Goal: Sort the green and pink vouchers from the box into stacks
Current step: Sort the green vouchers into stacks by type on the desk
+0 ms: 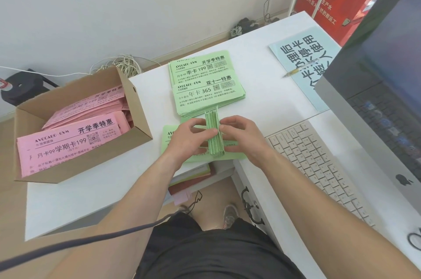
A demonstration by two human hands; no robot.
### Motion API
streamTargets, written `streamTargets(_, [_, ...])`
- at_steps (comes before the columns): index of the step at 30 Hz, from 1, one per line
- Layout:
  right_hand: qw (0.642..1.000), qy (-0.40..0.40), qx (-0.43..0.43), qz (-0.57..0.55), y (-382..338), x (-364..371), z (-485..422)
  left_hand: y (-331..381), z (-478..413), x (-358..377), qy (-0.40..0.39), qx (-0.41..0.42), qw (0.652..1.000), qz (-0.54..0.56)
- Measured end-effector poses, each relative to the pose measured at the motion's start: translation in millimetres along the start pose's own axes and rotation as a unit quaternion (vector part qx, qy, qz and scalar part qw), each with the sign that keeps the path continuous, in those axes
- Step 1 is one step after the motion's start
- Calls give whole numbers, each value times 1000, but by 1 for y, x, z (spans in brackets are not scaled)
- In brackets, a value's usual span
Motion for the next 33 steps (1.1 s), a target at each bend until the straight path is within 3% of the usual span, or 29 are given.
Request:
streamTargets(13, [998,-19,5,-56,4,6,-1,-3,-1,1,41,-30,998,-49])
streamTargets(26, [999,-3,-2,-44,9,2,-4,-1,3,-1,25,-29,998,-50])
streamTargets(33, [1000,14,6,-28,9,1,-2,19,3,-3,94,17,982,-165])
Point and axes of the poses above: each hand's wrist, its own z-axis away from the middle knuckle, its own x-axis out of the palm, y = z × x, the point moved 7 cm from there along -z, towards the middle knuckle, and after that the axes turned 4 degrees about z, right-handed, at the moved point
